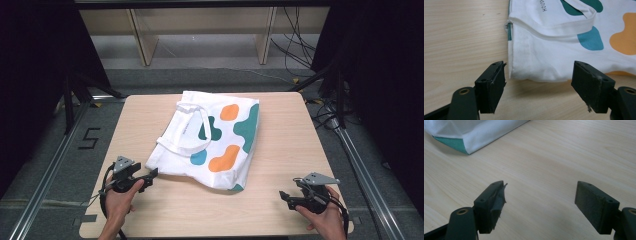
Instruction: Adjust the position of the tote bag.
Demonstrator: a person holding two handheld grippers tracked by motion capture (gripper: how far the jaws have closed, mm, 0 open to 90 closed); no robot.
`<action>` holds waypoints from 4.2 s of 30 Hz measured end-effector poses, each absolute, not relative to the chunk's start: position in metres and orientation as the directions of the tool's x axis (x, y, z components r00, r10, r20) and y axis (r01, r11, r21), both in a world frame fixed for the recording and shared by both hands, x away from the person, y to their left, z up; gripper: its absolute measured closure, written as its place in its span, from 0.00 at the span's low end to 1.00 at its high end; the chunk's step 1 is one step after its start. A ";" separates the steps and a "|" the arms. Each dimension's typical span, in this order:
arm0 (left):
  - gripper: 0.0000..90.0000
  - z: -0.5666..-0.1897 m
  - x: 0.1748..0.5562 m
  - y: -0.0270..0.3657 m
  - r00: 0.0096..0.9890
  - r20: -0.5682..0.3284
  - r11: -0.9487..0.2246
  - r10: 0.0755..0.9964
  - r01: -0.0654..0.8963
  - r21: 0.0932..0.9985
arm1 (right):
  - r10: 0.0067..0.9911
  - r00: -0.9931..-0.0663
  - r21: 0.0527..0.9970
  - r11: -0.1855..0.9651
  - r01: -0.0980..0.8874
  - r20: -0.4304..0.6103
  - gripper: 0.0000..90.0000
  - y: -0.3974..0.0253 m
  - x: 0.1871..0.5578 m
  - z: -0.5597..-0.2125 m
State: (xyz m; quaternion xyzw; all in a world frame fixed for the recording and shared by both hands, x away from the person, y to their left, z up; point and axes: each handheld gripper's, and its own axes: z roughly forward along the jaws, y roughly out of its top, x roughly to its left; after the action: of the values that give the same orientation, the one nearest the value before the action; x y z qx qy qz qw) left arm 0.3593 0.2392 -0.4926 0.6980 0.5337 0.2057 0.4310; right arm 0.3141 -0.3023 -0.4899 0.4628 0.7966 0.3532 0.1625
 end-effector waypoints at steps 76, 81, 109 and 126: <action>0.89 -0.510 0.290 0.101 0.753 -0.236 -0.298 0.615 0.499 0.814 | 0.753 -0.649 0.700 0.523 0.487 -0.111 0.93 -0.250 0.393 -0.485; 0.89 -0.513 0.289 0.057 0.788 -0.221 -0.323 0.574 0.467 0.823 | 0.775 -0.614 0.712 0.515 0.477 -0.150 0.94 -0.267 0.419 -0.485; 0.35 -0.486 0.295 0.110 0.781 -0.111 -0.418 0.614 0.442 0.794 | 0.661 -0.748 0.761 0.456 0.461 0.058 0.41 -0.208 0.357 -0.453; 0.27 -0.490 0.323 0.191 0.561 -0.045 -0.331 0.826 0.550 0.767 | 0.543 -0.840 0.695 0.600 0.396 0.010 0.32 -0.144 0.307 -0.480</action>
State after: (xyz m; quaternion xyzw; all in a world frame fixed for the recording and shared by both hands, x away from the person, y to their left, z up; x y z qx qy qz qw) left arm 0.3229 0.1911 -0.4897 0.7958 0.4324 0.1799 0.3838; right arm 0.3071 -0.1445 -0.4798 0.2643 0.8886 0.3609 0.1016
